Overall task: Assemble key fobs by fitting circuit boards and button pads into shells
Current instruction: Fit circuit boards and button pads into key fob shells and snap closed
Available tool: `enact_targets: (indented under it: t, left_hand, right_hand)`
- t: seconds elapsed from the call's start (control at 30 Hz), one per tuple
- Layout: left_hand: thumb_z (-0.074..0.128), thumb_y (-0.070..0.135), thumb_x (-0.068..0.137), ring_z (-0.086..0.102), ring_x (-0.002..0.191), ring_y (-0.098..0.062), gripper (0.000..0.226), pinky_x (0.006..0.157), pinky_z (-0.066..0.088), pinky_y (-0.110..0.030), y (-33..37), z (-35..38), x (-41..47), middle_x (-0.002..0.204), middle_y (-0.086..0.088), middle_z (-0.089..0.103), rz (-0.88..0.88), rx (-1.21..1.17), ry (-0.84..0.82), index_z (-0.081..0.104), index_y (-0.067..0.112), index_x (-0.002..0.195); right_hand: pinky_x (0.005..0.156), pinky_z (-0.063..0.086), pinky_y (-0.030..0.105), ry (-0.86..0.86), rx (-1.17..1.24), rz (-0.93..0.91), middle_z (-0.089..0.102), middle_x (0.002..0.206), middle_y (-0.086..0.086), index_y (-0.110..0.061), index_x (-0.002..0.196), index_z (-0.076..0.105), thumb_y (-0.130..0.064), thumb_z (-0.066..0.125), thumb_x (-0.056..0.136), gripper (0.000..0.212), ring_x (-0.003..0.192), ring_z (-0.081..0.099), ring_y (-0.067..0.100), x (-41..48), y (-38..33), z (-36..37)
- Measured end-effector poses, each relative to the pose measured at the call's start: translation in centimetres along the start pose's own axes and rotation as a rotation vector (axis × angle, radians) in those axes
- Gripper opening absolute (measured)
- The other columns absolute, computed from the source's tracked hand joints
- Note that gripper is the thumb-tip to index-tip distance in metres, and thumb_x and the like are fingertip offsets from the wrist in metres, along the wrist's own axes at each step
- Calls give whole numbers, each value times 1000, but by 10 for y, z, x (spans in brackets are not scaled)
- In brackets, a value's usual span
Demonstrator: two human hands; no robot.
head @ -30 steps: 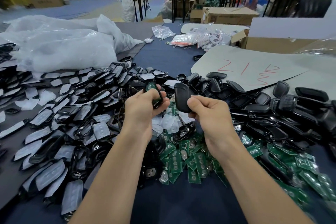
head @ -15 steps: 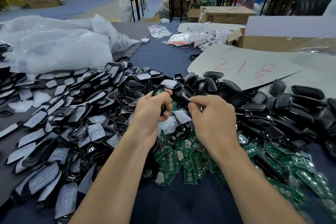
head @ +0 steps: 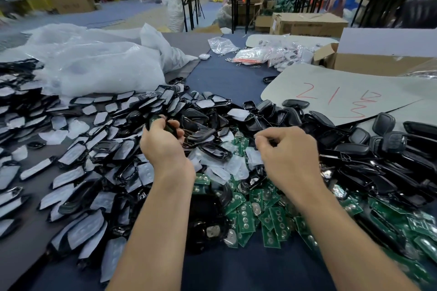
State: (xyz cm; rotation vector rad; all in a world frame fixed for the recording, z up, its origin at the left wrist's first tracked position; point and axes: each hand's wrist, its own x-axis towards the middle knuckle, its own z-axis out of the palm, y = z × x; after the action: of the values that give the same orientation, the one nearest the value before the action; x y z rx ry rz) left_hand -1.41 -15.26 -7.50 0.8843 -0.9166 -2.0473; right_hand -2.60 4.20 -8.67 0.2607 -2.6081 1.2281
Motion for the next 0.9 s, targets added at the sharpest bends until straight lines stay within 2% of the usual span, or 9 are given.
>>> enact_targets:
  t: [0.1,0.17,0.27,0.43,0.53,0.63,0.8,0.83,0.9]
  left_hand:
    - [48,2,102,51,50,-12,23,45,39,-18,2,-2,3,68,-4,61,43,-23,25,56,12,83]
    - [48,1,102,50,48,-12,26,45,37,-18,4,-4,5,64,-1,61,70,-31,46,54,14,80]
    - [48,0,103,48,47,-11,27,46,35,-18,7,-5,8,61,1,60,84,-41,61,54,14,81]
    - [47,-2,102,47,47,-12,26,44,34,-18,8,-5,9,64,-2,58,64,-50,71,53,13,81]
    - [47,-1,103,47,50,-13,25,46,35,-18,8,-5,8,68,-4,58,42,-55,72,53,12,83]
    - [48,-1,103,48,51,-14,25,48,35,-19,10,-5,8,69,-5,59,37,-60,70,54,13,84]
    - [48,-1,103,48,53,-15,24,49,35,-20,11,-7,7,70,-5,60,28,-71,70,55,13,84]
    - [48,-1,103,48,53,-15,24,49,35,-20,11,-7,7,70,-5,60,25,-74,71,55,13,84]
    - [48,-1,104,49,52,-14,25,49,36,-20,11,-7,6,70,-5,59,18,-80,69,54,12,84]
  right_hand:
    - [62,45,20,-127,-30,-64,70,66,-15,-27,98,83,-17,57,94,28,45,50,1,14,-13,23]
    - [71,51,22,-218,-68,-96,77,87,-9,-26,105,82,-9,55,96,33,53,50,-4,28,-23,40]
    - [89,56,31,-332,-116,-104,77,114,-2,-27,111,80,-1,54,92,42,93,69,16,48,-39,60]
    - [104,48,38,-405,-264,-186,67,134,8,-24,132,69,-4,55,92,47,122,60,31,70,-53,80]
    - [103,47,41,-384,-282,-206,69,130,9,-24,130,69,-18,60,95,36,123,57,33,77,-56,88]
    - [102,47,43,-432,-348,-230,69,126,9,-27,135,62,-29,66,92,43,121,57,34,77,-60,94]
    - [93,49,31,-611,-438,-232,62,141,5,-27,147,52,-13,62,91,59,119,59,28,80,-59,80]
    - [91,48,29,-615,-418,-216,62,141,4,-27,147,52,-11,63,89,61,116,60,26,80,-59,74]
    - [98,51,32,-526,-339,-178,67,136,0,-30,137,63,-9,64,87,54,116,63,22,78,-58,67]
